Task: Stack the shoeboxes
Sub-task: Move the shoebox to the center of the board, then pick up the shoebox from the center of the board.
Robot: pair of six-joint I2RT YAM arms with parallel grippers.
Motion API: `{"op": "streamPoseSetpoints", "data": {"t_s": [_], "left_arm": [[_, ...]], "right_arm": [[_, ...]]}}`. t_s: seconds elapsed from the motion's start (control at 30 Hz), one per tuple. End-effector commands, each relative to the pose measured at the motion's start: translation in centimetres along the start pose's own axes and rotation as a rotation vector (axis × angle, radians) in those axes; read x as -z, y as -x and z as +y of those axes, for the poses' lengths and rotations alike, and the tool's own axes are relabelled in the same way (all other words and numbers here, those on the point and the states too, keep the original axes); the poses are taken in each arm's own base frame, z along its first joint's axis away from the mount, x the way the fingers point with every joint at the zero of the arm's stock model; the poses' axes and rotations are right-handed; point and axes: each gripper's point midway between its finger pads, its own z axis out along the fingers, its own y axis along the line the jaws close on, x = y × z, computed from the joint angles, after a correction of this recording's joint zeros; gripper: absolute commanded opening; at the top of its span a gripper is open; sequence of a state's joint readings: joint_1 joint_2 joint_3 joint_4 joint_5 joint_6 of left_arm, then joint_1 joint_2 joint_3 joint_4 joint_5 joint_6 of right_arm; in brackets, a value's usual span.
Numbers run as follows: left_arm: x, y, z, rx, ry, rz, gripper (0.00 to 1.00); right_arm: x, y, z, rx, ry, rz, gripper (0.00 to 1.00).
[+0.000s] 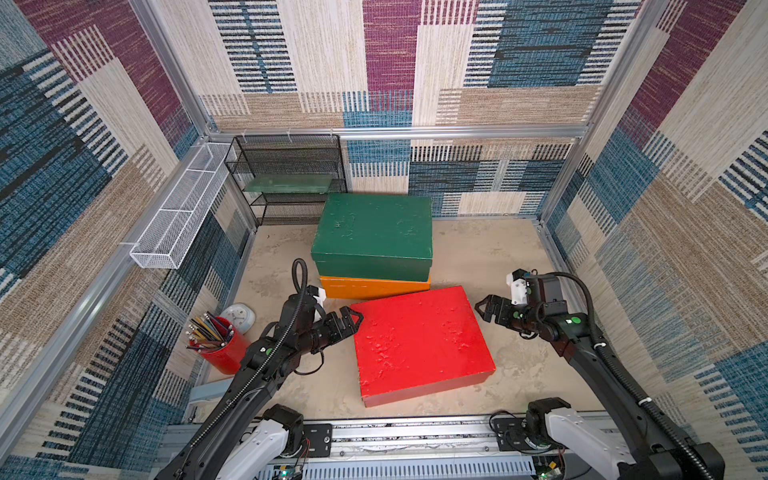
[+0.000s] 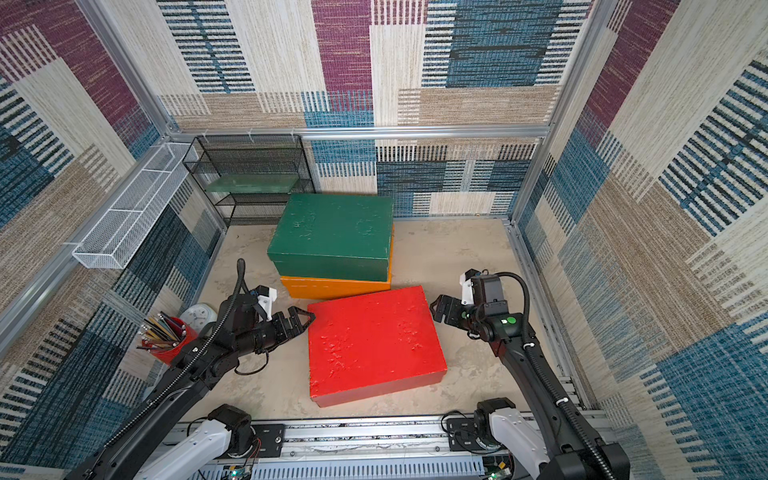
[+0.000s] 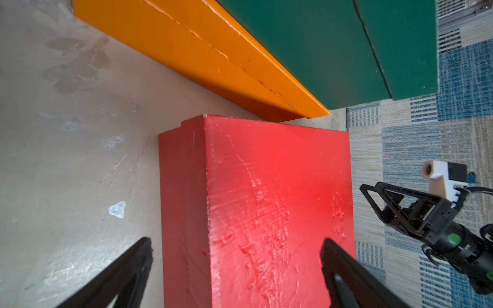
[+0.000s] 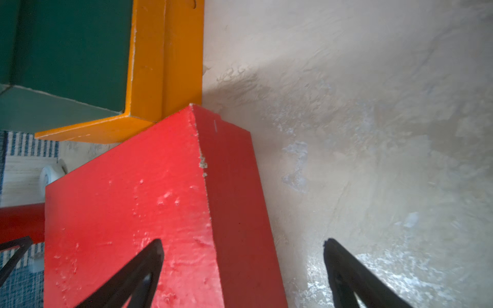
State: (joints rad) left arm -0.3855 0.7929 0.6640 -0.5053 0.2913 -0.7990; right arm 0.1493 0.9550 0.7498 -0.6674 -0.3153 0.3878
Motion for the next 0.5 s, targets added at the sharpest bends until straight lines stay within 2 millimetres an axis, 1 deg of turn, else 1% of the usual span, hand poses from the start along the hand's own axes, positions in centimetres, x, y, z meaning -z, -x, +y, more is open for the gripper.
{"op": "streamPoseSetpoints", "data": {"t_s": [0.0,0.07,0.17,0.23,0.3,0.37,0.47], "left_arm": [[0.0,-1.2,-0.2,0.032,-0.05,0.036,1.0],[-0.2,-1.9,-0.2,0.057,-0.077,0.05,1.0],[-0.8,-3.2,0.5,0.087,-0.083,0.082,0.99],[-1.2,-3.9,1.0,0.097,-0.084,0.086,0.99],[-1.4,-4.3,1.0,0.099,-0.093,0.09,0.99],[-1.6,-4.6,0.8,0.088,-0.092,0.094,0.99],[-2.7,-5.4,1.0,0.082,-0.09,0.119,0.99]], "right_arm": [[-0.4,-0.7,2.0,0.076,0.111,0.021,0.95],[-1.0,-1.3,2.4,0.087,0.136,0.041,0.95],[-2.1,-2.6,2.8,0.074,0.14,0.108,0.95],[-2.7,-3.6,3.4,0.095,0.155,0.145,0.95],[-3.2,-4.2,3.9,0.111,0.162,0.167,0.95],[-3.4,-4.6,4.0,0.114,0.158,0.176,0.95],[-3.7,-4.8,4.0,0.111,0.159,0.181,0.95]]}}
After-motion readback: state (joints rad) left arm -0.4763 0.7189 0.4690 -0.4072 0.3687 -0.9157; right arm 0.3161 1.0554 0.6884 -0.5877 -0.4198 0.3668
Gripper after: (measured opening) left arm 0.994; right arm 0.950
